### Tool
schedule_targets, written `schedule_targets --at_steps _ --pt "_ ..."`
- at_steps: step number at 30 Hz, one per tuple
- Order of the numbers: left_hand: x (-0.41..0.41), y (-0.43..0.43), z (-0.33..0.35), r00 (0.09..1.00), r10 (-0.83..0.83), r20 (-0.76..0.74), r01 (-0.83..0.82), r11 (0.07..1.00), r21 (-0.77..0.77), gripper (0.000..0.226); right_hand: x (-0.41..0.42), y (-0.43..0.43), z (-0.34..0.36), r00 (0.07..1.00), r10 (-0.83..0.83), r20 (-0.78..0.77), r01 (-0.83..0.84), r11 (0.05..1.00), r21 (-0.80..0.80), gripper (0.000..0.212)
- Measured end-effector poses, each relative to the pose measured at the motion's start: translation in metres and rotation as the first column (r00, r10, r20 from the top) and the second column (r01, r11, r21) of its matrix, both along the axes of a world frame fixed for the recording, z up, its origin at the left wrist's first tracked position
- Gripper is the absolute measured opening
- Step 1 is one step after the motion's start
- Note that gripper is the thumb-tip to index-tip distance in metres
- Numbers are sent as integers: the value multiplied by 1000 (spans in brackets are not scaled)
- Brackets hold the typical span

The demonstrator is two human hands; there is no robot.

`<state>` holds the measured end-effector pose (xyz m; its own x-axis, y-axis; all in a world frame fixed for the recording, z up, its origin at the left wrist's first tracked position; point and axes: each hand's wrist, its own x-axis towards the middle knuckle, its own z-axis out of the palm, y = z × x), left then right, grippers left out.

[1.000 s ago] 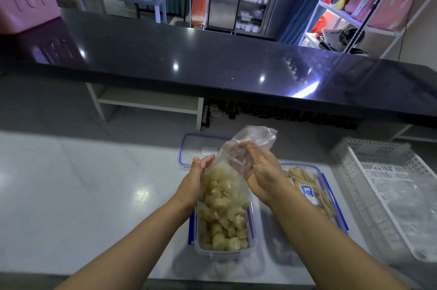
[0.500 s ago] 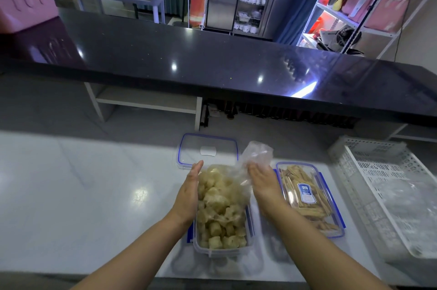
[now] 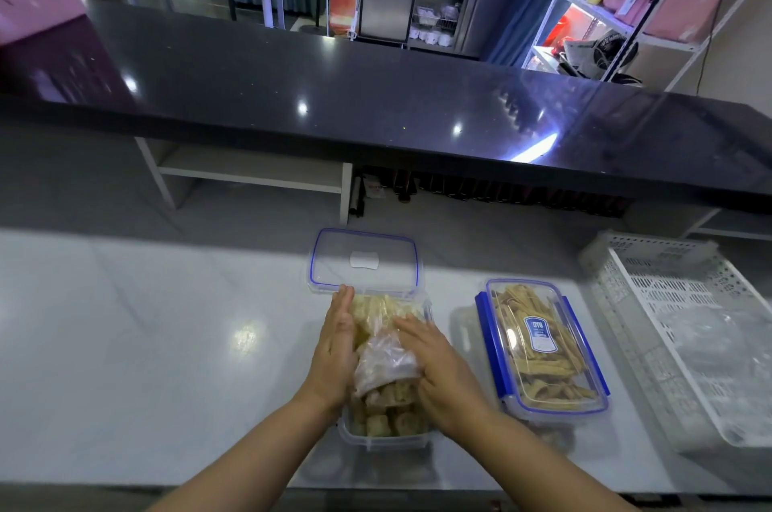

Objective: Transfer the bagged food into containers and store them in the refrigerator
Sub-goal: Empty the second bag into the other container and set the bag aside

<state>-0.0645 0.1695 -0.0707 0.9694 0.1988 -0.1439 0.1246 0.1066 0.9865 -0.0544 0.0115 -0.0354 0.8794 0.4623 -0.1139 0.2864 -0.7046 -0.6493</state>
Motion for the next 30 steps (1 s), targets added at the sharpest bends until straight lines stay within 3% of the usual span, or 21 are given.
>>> schedule_targets --at_steps 3,5,7,9,11,13,15,21,23,25,28,30 --pt "1 -1 -1 1000 -23 -5 23 999 -43 44 -9 -4 -1 998 23 61 -24 1000 7 43" --pt "-2 3 -4 997 -56 53 44 977 209 40 -7 -1 4 998 -52 19 49 992 115 39" --pt "-1 6 -14 977 -169 128 73 838 541 73 0 6 5 995 1 101 -6 999 48 51" --pt "3 6 -14 981 -190 42 113 733 670 105 9 14 0 969 151 195 -120 979 -165 64" --pt "6 7 -13 990 -140 -21 127 812 570 102 21 18 -4 955 242 172 -181 934 -308 65" --pt "3 10 -18 992 -125 6 109 888 446 80 33 17 -5 942 282 179 -193 897 -398 62" --pt "-4 12 -21 991 -133 -2 117 864 489 60 41 16 -2 934 291 206 -178 881 -439 60" --pt "-5 13 -19 984 -179 -8 156 836 525 61 32 15 -4 934 310 174 -224 893 -389 59" --pt "-4 13 -17 986 -167 -24 158 863 480 56 25 9 -5 941 306 143 -246 910 -333 61" --pt "-4 10 -10 995 -95 -40 103 940 325 40 20 4 -3 962 257 90 -231 946 -227 60" --pt "-3 9 0 998 -12 -69 23 986 166 28 14 0 10 989 74 -126 -50 982 182 38" --pt "-2 12 3 998 -9 -56 19 985 170 29 13 1 23 950 -40 -311 181 879 441 20"
